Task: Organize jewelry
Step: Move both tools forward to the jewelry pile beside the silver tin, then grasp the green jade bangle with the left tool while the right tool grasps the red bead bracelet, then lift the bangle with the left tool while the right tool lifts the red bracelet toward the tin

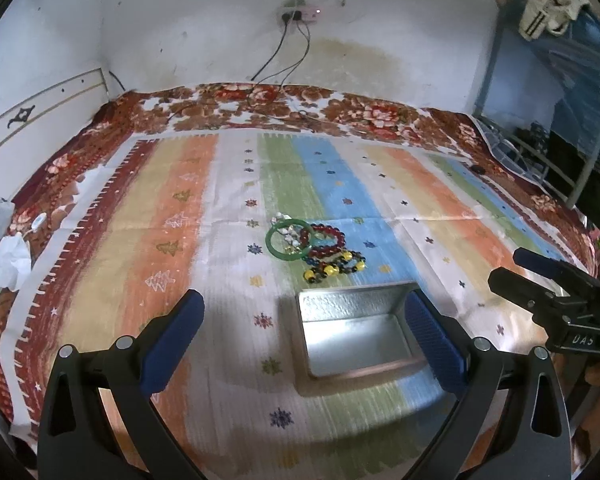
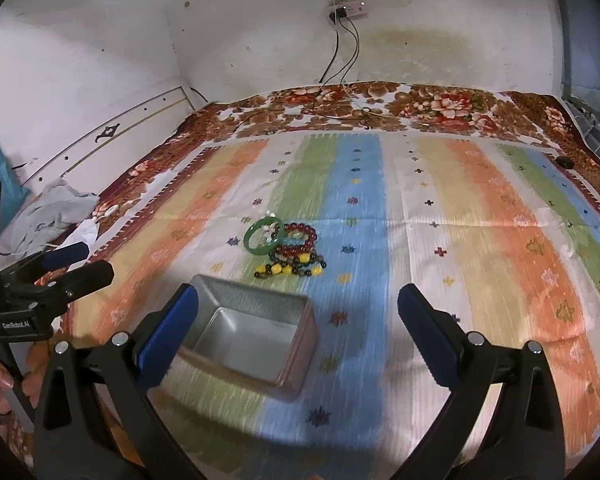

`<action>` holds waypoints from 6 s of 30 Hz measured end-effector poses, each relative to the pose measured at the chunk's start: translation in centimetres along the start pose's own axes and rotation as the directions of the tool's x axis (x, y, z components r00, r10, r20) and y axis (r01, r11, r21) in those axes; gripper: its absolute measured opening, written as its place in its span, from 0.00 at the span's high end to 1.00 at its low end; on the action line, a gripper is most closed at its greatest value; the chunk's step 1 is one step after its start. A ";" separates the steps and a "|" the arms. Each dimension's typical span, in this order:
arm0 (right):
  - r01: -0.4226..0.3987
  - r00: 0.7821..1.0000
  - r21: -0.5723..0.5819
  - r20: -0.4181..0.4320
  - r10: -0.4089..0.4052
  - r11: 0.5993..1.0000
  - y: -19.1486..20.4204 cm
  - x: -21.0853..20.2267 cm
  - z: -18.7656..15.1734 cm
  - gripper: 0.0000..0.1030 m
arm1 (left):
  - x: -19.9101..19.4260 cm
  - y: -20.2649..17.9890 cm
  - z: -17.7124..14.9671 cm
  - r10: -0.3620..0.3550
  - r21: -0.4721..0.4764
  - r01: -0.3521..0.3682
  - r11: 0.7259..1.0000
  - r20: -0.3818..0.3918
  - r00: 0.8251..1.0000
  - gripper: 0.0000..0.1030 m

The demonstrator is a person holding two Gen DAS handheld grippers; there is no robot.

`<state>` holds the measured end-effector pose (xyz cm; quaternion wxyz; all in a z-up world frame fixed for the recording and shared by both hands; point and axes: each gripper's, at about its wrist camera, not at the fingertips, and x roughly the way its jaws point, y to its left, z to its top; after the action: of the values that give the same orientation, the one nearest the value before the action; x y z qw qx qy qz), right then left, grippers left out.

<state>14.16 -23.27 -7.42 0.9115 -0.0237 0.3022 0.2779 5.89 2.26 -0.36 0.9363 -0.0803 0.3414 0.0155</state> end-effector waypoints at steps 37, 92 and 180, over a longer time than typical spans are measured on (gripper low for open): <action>-0.063 0.933 0.038 -0.353 0.072 0.997 -3.0 15.3 6.0 0.05 | 13.7 3.2 7.4 0.060 -0.031 -0.072 0.997 -0.297 0.953 0.05; -0.006 0.818 0.162 -0.567 0.098 0.987 -4.8 28.2 5.9 0.16 | 27.0 5.8 7.8 -0.023 -0.092 -0.032 0.995 -0.541 0.841 0.54; -0.105 0.925 0.061 -0.361 0.120 0.993 -0.8 15.8 10.0 0.85 | 17.0 3.2 10.4 -0.081 -0.012 0.083 0.997 -0.383 0.920 0.92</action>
<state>30.45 -14.08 -8.31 0.8226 -0.0390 0.4724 0.3142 25.23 6.63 -3.89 0.8516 -0.0940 0.5142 -0.0403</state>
